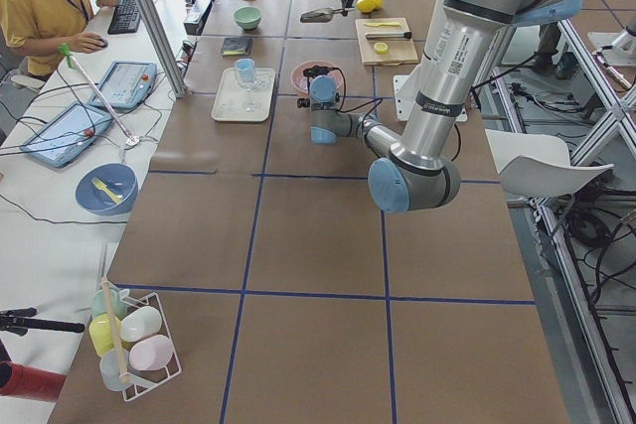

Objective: Put ice in cup with scoop
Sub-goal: 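Lift the scoop and carry it toward the pink bowl with the right gripper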

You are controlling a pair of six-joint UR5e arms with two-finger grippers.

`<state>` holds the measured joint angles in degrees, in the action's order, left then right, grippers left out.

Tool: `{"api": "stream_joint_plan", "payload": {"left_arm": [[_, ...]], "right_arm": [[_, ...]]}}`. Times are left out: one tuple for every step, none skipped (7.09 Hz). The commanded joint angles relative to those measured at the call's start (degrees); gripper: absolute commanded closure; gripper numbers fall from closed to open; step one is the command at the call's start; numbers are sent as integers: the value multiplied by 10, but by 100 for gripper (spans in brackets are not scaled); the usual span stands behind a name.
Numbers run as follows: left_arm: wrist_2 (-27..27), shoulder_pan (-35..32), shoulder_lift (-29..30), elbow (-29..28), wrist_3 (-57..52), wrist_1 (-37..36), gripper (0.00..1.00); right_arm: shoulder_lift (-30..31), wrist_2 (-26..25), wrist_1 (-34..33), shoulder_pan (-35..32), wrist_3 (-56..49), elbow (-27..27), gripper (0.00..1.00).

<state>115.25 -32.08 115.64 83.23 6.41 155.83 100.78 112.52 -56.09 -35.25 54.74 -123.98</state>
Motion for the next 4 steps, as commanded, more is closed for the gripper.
{"api": "stream_joint_plan", "payload": {"left_arm": [[1,1,-1,0,0,0,0],[1,1,-1,0,1,0,0],[2,1,-1,0,1,0,0],[2,0,-1,0,0,0,0]], "right_arm": [[-117,-6,-167,9,-69,-27,100],[-232,-21,-334,20,-91,-38,100],[-317,-60,-483,50,-95,-38,100],[-381,-72,-562,62,-144,-34,100]]}}
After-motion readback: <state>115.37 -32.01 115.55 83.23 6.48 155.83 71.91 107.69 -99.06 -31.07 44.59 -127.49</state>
